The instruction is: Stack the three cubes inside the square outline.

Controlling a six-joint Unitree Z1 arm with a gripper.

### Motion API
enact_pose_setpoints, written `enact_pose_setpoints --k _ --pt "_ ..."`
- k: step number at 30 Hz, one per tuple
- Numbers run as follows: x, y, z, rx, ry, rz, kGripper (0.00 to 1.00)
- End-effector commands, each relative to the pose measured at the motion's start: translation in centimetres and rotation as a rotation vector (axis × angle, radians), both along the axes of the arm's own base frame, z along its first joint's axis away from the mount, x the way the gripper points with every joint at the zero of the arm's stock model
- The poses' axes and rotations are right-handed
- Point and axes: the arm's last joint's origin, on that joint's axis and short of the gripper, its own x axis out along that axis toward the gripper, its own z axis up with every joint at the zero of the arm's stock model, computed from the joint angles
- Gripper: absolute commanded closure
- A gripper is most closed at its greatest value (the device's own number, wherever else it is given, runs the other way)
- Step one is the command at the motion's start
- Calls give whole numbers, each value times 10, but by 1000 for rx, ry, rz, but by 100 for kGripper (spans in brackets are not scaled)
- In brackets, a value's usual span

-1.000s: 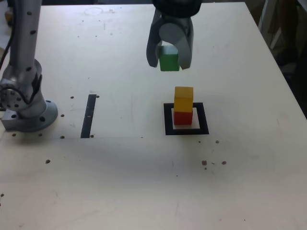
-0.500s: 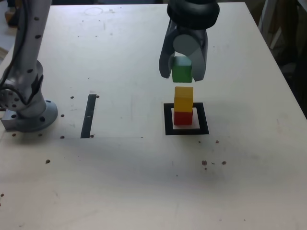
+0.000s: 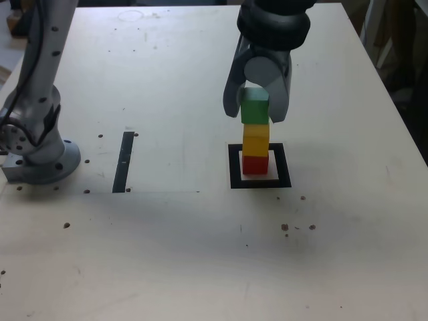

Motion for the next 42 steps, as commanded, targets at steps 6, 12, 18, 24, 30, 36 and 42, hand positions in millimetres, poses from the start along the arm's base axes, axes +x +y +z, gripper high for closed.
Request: enact_pose_setpoints --k 6,12,18,24,30,36,42 --pt "1 -1 -7 -5 33 1 68" --pt "2 -1 -9 -8 38 -1 68" --pt "3 -2 -11 -10 39 -4 64" --pt "4 -2 -15 -18 43 -13 38" --pt "6 -2 -16 -24 39 -28 4" --pt "4 -2 -15 -22 39 -29 2" --pt "-3 -1 -5 -14 22 -31 1"
